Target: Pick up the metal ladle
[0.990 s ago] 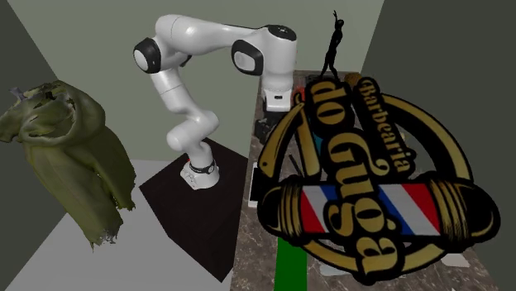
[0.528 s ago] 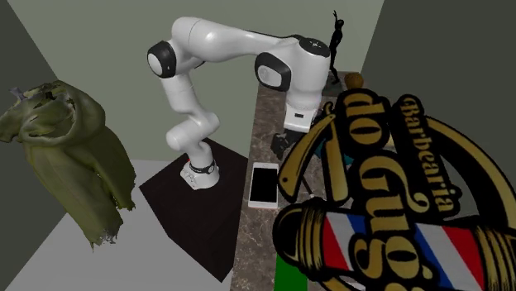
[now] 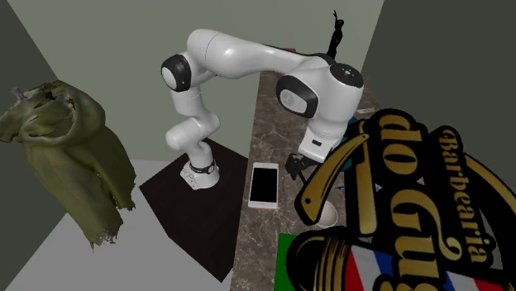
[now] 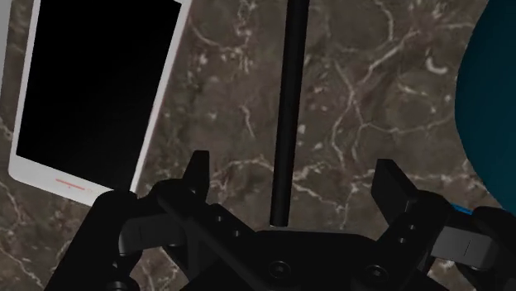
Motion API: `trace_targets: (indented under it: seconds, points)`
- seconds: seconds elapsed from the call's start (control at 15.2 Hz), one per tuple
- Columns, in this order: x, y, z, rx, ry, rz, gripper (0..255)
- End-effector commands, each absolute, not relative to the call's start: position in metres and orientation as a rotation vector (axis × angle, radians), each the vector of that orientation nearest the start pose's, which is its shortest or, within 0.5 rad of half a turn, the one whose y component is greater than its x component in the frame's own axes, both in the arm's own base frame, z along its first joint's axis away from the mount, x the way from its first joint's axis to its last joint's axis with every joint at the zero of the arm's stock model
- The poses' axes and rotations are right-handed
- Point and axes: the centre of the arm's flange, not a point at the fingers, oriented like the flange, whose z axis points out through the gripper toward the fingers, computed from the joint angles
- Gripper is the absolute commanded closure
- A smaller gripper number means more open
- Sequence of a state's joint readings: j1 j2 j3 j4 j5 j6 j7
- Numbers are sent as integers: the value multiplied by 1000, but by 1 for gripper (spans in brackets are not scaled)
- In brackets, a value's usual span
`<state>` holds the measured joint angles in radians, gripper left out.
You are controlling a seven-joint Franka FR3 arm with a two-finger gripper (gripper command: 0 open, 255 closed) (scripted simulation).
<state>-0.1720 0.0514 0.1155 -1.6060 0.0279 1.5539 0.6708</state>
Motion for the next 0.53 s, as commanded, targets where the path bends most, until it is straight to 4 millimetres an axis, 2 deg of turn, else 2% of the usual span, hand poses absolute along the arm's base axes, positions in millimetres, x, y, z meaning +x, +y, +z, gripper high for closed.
trace_targets:
  seconds: [0.0, 0.26, 0.4, 0.46]
  points:
    - [568, -35, 563, -2922, 1143, 191, 0]
    - [568, -35, 541, -2922, 1143, 191, 0]
    - [568, -35, 538, -2922, 1143, 191, 0]
    - [567, -34, 540, -2923, 1143, 191, 255]
